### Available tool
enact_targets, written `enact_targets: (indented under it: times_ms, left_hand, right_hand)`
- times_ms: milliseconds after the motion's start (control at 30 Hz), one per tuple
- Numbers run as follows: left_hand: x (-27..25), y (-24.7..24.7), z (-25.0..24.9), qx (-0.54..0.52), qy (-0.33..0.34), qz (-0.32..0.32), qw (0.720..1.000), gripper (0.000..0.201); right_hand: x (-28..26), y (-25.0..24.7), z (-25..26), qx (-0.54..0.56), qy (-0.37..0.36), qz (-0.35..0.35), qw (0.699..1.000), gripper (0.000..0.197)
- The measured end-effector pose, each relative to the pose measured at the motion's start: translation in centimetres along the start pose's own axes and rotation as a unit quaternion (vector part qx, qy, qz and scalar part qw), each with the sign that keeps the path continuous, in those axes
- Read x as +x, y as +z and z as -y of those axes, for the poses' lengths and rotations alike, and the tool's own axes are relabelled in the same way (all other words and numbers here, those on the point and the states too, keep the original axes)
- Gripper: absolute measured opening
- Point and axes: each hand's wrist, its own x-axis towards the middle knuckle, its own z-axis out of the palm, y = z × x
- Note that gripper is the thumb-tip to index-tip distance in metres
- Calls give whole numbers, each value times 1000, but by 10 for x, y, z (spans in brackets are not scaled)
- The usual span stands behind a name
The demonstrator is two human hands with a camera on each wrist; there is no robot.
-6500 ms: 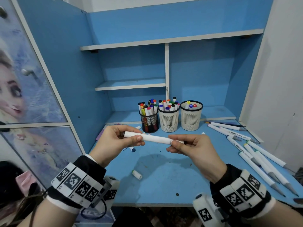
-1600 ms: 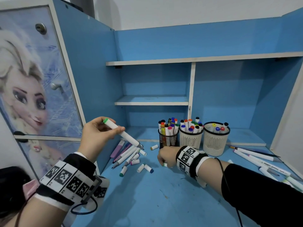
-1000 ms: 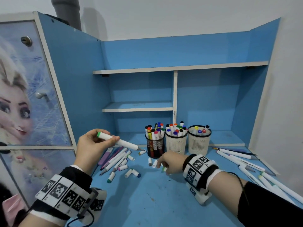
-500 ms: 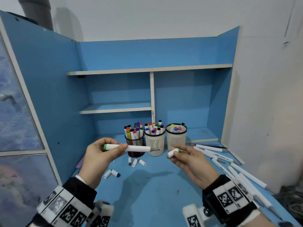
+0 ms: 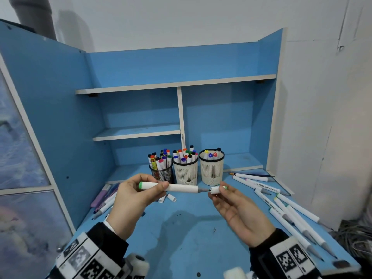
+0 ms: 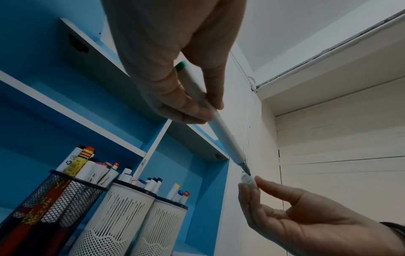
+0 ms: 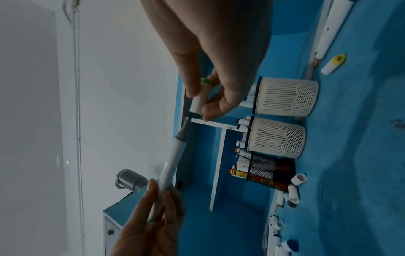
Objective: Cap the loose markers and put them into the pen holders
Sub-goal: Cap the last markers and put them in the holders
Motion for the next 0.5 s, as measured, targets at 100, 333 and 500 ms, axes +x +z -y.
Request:
enact_targets:
  times_ms: [100,333,500]
  left_hand:
    - [-2,0,-3,7,4,13,1000,25]
    - [-3,-5,-10,17,12,23,1000,17]
    - [-6,-8,-12,81,-7,57,995,27]
  right_hand:
    - [-2,2,-1,10,-6,5,1000,14]
    - [-7,9,-4,11,-41,35,998,25]
    - [-5,13,-12,-30,-61,34,997,41]
